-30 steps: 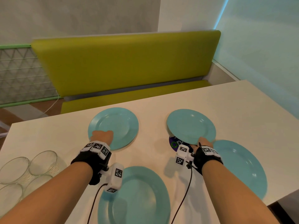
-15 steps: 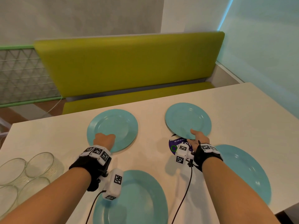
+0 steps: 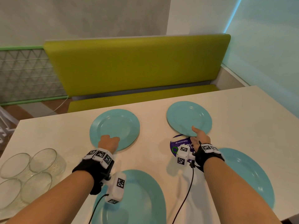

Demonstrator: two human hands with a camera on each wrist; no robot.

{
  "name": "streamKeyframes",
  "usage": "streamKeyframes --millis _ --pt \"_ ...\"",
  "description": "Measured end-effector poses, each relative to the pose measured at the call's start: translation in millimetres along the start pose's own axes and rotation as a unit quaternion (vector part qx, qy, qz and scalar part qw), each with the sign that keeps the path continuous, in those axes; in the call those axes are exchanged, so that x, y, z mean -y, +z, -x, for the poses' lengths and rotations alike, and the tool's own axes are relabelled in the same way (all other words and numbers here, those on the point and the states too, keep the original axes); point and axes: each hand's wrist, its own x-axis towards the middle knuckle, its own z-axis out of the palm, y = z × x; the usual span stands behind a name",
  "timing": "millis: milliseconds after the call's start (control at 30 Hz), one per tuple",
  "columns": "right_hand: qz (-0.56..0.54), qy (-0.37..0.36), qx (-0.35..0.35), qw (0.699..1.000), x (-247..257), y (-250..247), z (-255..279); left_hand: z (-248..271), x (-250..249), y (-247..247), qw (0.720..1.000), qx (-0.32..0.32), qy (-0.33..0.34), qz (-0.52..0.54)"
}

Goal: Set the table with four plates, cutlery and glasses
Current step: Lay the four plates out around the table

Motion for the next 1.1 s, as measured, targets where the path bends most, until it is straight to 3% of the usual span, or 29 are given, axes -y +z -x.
streamKeyframes --millis 300,567,867,1100 --pt "0.06 0.013 0.022 0.998 -11.8 -11.2 21.9 21.8 16.8 9.5 0.999 0.006 0.004 0.038" --pt "0.201 0.036 0.109 0.973 -39.4 -26.2 57.0 80.3 41.0 6.7 0.994 0.061 0.023 0.082" --pt "0.241 -0.004 0.089 0.967 -72.5 -62.1 121.0 129.0 72.8 -19.3 0.976 0.2 0.083 -0.003" --pt "0.277 -0.006 0.096 0.956 -137.2 -42.1 203.0 142.1 129.2 -87.8 0.949 0.266 0.132 -0.107"
